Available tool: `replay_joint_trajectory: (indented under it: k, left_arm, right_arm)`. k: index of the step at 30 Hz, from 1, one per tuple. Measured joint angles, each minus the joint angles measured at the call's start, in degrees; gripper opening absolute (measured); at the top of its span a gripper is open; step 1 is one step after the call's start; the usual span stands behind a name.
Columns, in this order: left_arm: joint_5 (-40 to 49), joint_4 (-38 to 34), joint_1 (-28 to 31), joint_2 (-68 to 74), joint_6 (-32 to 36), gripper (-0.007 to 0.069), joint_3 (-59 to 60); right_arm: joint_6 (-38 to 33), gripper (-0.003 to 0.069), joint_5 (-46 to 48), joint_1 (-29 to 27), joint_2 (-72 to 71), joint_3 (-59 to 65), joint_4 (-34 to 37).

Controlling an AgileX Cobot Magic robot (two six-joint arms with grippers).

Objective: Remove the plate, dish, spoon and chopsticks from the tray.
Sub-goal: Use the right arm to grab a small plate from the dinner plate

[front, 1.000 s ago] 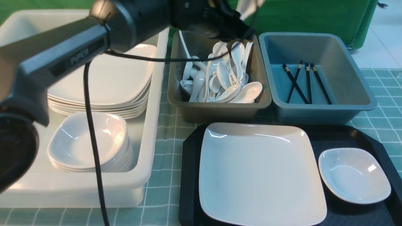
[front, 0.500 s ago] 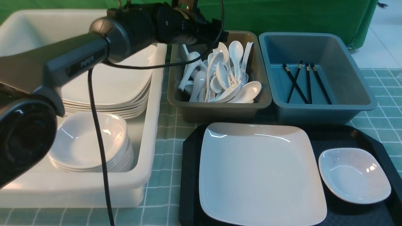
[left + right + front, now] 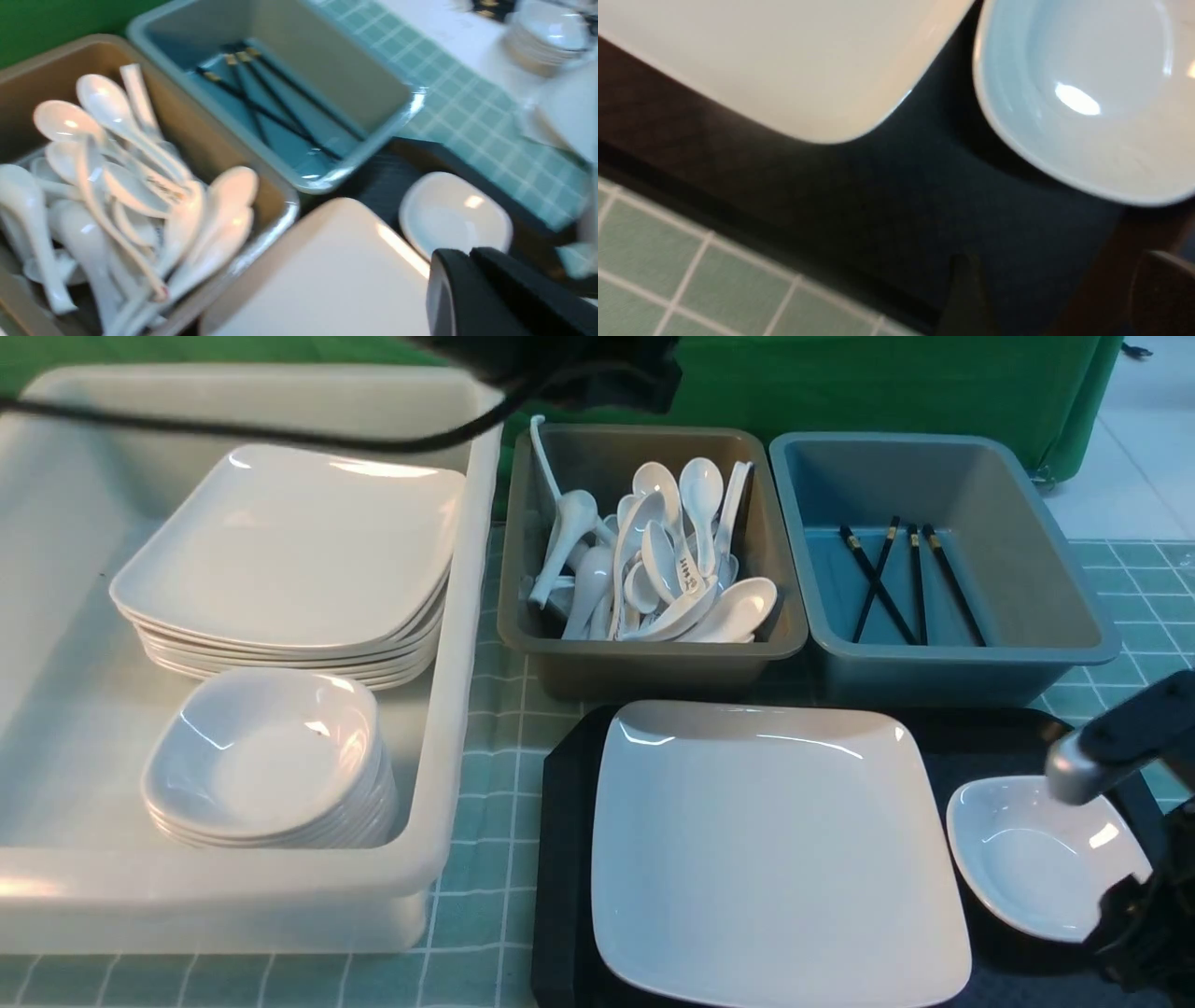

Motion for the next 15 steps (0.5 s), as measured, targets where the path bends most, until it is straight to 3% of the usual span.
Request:
replay_joint_trajectory:
  k: [6,15]
  left_arm:
    - [-8.92,-3.57,0.00,-23.32,3.96,0.0006,25.80]
    - [-14.01,-3.63,0.00,-40.37,4.11,0.0008,40.33]
  right_arm:
    - [-3.15,0.0506,-8.60,0.00,9.16,0.22,0.17]
    - [-8.31,0.0506,-16.71,0.16,17.23,0.22,0.22]
